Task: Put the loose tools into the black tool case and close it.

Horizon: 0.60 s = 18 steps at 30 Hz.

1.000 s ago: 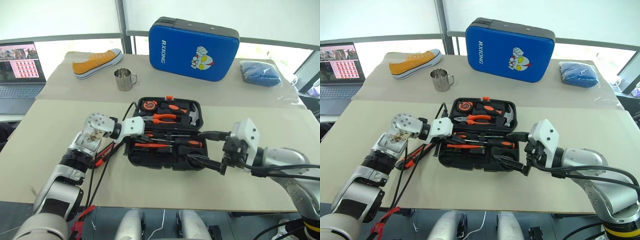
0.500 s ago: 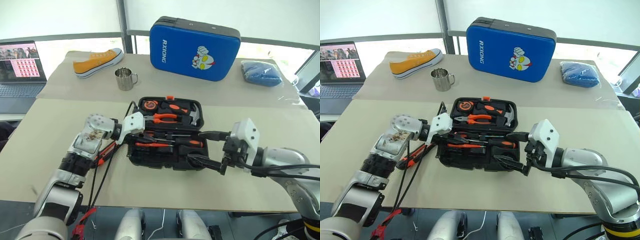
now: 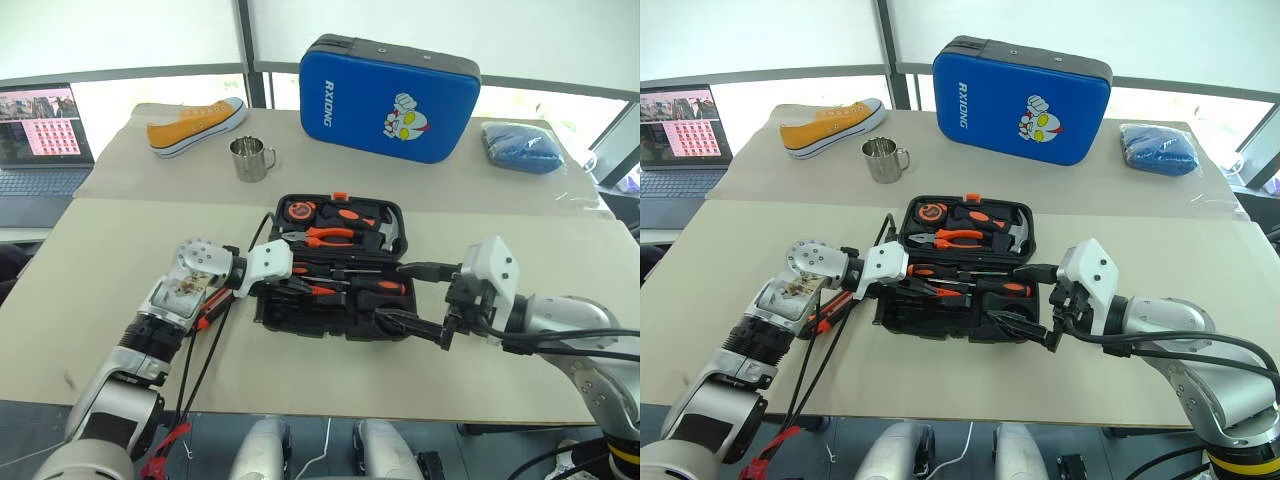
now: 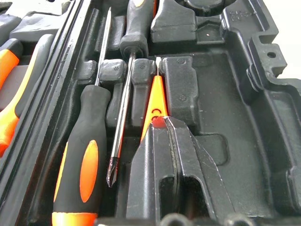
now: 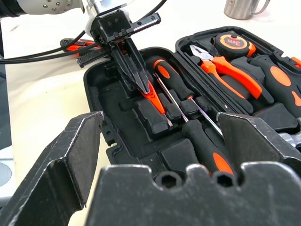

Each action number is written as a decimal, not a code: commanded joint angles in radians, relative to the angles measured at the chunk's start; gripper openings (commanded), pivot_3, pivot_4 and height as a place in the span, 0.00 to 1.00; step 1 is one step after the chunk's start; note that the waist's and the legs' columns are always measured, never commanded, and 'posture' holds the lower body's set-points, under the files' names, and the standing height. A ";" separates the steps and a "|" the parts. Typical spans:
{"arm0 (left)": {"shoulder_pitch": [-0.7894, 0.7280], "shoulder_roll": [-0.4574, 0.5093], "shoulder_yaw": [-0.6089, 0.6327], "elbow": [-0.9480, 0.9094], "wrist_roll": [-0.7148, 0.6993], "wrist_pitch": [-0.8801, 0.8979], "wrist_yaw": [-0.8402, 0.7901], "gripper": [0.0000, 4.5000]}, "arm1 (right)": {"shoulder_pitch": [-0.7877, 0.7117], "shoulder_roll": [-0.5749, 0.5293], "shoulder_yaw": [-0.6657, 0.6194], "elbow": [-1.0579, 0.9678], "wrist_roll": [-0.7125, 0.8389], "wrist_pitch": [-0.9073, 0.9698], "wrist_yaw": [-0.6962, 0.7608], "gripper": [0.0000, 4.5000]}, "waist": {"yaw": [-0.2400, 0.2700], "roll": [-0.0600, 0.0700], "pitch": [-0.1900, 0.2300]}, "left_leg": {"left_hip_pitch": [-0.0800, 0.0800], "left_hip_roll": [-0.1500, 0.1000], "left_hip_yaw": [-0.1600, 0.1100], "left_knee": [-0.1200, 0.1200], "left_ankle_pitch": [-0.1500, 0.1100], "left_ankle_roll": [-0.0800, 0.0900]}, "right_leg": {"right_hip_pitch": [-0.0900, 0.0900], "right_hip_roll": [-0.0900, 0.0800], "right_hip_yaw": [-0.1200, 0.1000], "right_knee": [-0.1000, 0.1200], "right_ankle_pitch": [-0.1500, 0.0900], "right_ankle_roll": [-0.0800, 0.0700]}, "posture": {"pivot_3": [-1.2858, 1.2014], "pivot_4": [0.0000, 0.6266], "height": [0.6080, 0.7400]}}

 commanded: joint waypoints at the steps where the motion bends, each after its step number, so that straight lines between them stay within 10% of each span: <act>1: 0.012 0.018 -0.005 0.037 0.031 0.018 0.015 0.01 | -0.007 0.000 -0.025 -0.015 0.011 -0.006 0.001 1.00 | 0.000 0.000 0.000 | 0.000 0.000 0.000 0.000 0.000 0.000 | 0.000 0.000 0.000 0.000 0.000 0.000 | 0.52 0.24 0.99; 11: 0.021 0.137 0.166 -0.158 -0.137 0.258 -0.011 0.01 | -0.016 -0.024 -0.022 -0.015 -0.006 -0.023 0.028 1.00 | -0.006 0.000 0.000 | -0.002 0.000 0.000 0.000 0.000 0.000 | -0.003 0.000 0.000 0.001 0.000 0.000 | 0.52 0.24 0.99; 18: 0.265 0.410 0.532 -0.374 -0.297 0.598 0.053 0.49 | -0.103 -0.061 -0.011 0.048 -0.015 -0.084 0.148 1.00 | -0.011 0.000 0.000 | -0.001 0.003 0.001 -0.002 0.000 0.000 | -0.004 0.000 0.001 0.000 0.000 0.000 | 0.52 0.24 0.99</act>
